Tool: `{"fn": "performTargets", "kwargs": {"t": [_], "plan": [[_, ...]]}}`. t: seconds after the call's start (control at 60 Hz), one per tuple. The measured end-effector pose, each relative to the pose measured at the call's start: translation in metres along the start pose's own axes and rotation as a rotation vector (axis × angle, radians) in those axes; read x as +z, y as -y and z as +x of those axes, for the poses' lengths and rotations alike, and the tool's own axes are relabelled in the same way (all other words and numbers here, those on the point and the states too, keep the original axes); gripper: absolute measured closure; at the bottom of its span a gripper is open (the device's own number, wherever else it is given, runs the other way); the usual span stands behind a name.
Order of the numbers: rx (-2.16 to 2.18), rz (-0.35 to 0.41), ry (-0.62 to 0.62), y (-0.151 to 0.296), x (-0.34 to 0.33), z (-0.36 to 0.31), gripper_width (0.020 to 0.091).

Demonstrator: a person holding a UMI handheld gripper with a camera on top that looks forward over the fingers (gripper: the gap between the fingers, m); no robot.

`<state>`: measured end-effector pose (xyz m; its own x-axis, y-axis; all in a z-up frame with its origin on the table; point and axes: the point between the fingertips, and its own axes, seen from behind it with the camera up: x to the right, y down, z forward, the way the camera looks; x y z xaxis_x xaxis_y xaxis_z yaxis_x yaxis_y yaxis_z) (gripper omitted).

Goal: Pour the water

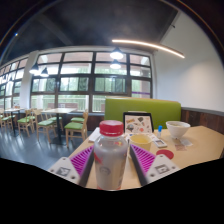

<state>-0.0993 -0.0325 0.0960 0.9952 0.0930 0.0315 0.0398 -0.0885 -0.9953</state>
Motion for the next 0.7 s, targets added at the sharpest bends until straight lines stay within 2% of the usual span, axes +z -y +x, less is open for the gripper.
{"fn": "performTargets", "kwargs": {"t": [0.033, 0.133, 0.167, 0.217, 0.433, 0.5, 0.6, 0.7], "plan": [[0.015, -0.015, -0.006, -0.001, 0.006, -0.002, 0.0583], [0.005, -0.01, -0.036, -0.001, 0.016, 0.0, 0.0659], [-0.011, -0.002, -0.026, 0.002, 0.016, -0.005, 0.0665], [-0.033, 0.002, -0.017, 0.003, 0.017, -0.01, 0.0727], [0.164, -0.024, 0.089, 0.015, 0.046, -0.043, 0.0733], [0.372, -0.02, 0.134, 0.029, 0.068, -0.047, 0.0734], [0.809, -0.006, 0.205, 0.074, 0.083, -0.054, 0.0734], [1.231, -0.004, 0.273, 0.089, 0.112, -0.029, 0.0734]]}}
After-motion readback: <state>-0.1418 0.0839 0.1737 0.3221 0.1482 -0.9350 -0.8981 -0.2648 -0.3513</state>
